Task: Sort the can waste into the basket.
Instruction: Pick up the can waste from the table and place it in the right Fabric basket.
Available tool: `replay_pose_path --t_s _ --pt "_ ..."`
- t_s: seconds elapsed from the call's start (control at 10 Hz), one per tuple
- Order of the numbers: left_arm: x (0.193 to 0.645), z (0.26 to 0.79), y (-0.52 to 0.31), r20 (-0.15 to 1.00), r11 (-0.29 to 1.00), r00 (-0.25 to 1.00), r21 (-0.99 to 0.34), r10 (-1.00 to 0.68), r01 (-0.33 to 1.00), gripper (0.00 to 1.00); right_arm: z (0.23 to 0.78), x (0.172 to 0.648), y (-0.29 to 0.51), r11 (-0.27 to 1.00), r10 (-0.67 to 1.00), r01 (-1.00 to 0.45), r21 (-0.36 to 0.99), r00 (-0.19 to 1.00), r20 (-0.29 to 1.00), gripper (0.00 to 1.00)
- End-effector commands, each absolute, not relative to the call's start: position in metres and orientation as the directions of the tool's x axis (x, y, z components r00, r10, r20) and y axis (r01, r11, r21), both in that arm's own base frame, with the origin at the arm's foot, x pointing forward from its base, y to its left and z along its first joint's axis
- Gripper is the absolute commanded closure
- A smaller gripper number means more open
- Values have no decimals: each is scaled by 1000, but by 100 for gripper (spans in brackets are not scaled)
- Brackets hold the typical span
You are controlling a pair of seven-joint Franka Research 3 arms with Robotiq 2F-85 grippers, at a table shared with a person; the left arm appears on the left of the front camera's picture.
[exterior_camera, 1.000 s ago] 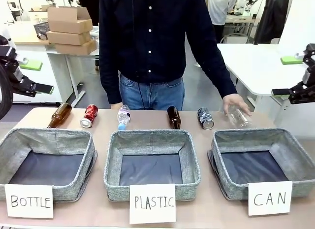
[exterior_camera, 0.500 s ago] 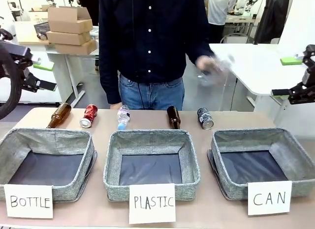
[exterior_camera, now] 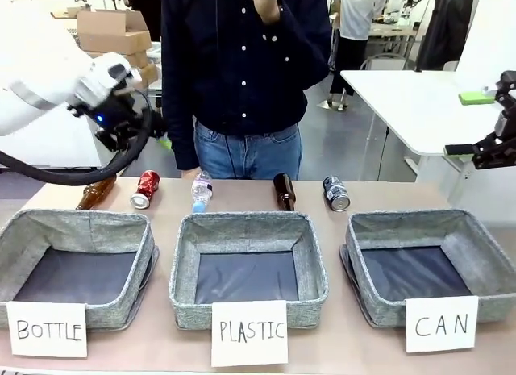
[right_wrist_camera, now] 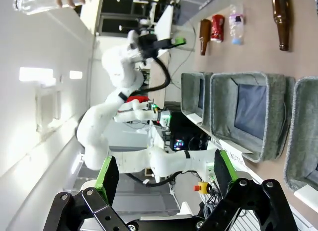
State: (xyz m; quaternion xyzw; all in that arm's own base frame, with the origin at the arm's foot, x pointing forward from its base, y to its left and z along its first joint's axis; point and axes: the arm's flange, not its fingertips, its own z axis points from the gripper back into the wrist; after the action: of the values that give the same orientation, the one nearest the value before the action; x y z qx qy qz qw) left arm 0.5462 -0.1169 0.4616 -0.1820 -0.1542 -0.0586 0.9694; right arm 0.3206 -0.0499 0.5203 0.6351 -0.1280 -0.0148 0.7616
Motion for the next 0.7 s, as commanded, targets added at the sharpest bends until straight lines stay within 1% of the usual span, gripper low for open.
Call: replay_pose_path --t_s 0.0,0.1,0.2,0.4,0.6 --pt "598 463 -116 119 973 990 -209 -76 100 0 521 324 -50 172 -186 -174 970 961 206 0" --pt "612 446 -121 76 975 993 -198 -90 104 0 521 324 -50 172 -186 -174 970 961 206 0" --pt "622 430 -125 58 971 993 -212 -104 114 0 521 324 -50 172 -186 -174 970 961 206 0" --pt "642 400 -120 97 963 989 -234 -116 136 0 521 324 -50 172 -186 -174 970 961 206 0" --pt "653 377 -109 113 974 990 -202 -82 104 0 521 324 -50 172 -186 -174 970 961 206 0"
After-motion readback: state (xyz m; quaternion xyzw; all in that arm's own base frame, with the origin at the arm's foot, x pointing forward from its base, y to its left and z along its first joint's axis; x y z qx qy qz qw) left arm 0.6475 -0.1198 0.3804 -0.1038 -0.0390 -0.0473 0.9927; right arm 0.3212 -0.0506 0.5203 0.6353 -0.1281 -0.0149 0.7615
